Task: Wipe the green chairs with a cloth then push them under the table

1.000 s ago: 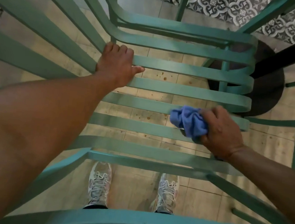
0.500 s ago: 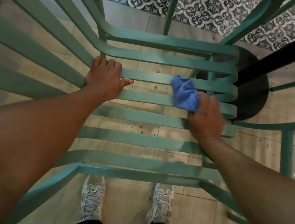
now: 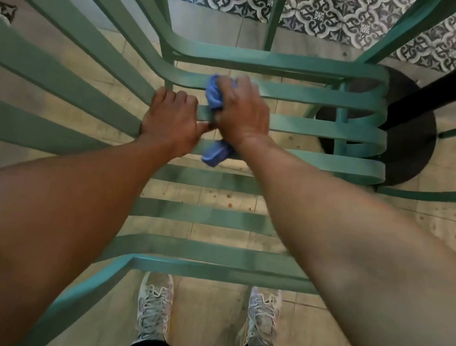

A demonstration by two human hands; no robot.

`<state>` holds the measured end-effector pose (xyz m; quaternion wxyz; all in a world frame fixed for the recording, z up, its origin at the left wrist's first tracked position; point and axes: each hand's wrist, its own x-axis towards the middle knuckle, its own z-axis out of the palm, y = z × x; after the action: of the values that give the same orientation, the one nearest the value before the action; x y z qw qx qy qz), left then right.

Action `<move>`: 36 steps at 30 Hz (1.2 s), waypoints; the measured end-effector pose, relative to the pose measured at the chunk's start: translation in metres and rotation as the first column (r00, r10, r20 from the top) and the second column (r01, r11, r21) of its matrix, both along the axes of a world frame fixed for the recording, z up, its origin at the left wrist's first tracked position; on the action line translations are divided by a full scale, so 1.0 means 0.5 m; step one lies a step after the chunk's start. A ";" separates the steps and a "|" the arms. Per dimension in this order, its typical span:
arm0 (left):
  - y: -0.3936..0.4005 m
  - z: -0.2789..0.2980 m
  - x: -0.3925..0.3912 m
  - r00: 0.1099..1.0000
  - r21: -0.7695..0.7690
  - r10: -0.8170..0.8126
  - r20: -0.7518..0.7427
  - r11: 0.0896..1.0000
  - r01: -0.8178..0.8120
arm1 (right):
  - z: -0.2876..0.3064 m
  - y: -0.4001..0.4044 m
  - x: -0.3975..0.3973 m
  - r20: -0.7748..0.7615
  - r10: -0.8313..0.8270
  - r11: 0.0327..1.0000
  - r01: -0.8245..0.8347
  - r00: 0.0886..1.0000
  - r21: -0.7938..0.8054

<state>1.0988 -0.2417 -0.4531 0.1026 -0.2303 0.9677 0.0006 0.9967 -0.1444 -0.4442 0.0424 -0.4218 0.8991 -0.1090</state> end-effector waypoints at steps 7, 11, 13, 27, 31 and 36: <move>0.000 -0.004 0.001 0.998 0.076 0.045 -0.040 0.996 -0.042 | 0.016 0.324 -0.236 -0.065 -0.719 0.694 0.712 0.692 -0.103; -0.001 -0.009 0.003 0.999 0.069 0.032 -0.037 0.997 -0.030 | -0.001 0.195 -0.216 -0.047 -0.796 0.605 0.787 0.604 -0.120; 0.000 -0.009 -0.001 0.998 0.074 0.040 -0.041 0.997 -0.037 | -0.005 0.074 -0.171 0.021 -0.657 0.748 0.655 0.754 -0.110; 0.076 0.139 0.051 0.985 0.210 -0.050 0.165 0.978 0.015 | 0.091 0.194 0.094 0.352 -0.375 0.915 0.283 0.858 0.286; 0.168 0.248 0.110 0.947 0.268 -0.220 0.236 0.951 0.154 | 0.197 0.321 0.169 0.404 -0.492 0.825 0.265 0.771 0.499; 0.279 0.409 0.087 0.892 0.277 -0.406 0.197 0.896 0.347 | 0.418 0.424 0.202 0.326 -0.540 0.838 0.461 0.776 0.292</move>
<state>1.1424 -0.1021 -0.2484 0.2482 -0.0218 0.9662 0.0657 1.0979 0.0674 -0.2353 0.2335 -0.1292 0.9574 -0.1104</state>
